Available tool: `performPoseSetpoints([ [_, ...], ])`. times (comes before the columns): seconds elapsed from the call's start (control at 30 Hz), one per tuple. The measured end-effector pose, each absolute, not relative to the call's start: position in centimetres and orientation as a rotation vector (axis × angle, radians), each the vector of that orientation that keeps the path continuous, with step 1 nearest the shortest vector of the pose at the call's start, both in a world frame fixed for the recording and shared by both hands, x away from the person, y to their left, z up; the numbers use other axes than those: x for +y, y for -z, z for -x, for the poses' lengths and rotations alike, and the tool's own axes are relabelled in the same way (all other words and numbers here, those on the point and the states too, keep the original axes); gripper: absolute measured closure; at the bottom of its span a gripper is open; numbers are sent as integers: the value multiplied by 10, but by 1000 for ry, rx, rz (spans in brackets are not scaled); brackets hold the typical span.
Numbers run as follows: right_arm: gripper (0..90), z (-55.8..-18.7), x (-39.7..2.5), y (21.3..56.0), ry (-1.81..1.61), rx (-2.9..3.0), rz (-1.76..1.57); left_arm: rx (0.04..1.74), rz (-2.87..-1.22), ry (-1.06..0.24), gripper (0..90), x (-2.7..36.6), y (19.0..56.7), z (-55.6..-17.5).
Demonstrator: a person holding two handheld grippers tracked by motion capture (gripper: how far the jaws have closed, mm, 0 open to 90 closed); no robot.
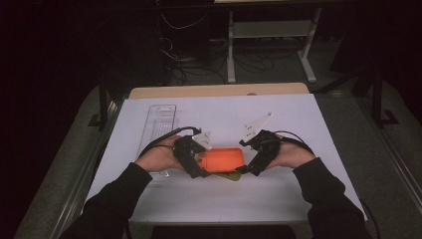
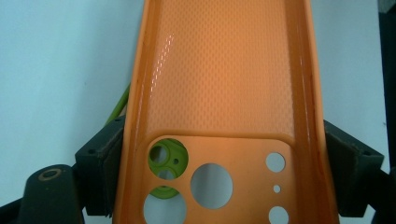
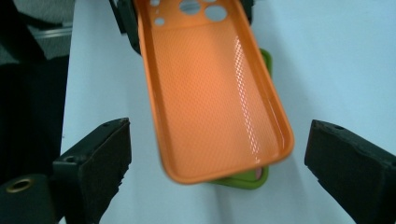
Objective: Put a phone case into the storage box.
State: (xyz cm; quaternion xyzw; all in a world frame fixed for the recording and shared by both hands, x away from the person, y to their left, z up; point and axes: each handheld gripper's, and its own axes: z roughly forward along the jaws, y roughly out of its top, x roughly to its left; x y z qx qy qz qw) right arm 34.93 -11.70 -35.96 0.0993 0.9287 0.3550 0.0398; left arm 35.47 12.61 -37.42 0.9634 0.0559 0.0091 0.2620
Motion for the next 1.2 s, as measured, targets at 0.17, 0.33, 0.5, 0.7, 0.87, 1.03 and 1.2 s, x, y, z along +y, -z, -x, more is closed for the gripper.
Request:
performPoseSetpoints([
  [0.17,49,-351,-125,357,-1096,2808,-377,247,-2600,-41,163,126,379,-351],
  [0.33,61,-352,-136,357,-1139,2738,-561,353,-2606,-105,163,125,381,-351],
  [0.5,58,-351,-143,360,-1139,2701,-660,481,-2574,-157,163,128,381,-356],
  [0.7,40,-349,-149,369,-1162,2645,-806,575,-2535,-154,163,130,381,-361],
  [0.87,26,-348,-151,379,-1152,2595,-901,666,-2503,-169,163,131,380,-363],
  [1.03,20,-342,-150,390,-1204,2564,-996,708,-2481,-175,162,134,375,-361],
  [1.2,10,-335,-146,400,-1197,2522,-1065,713,-2482,-167,161,136,376,-360],
])
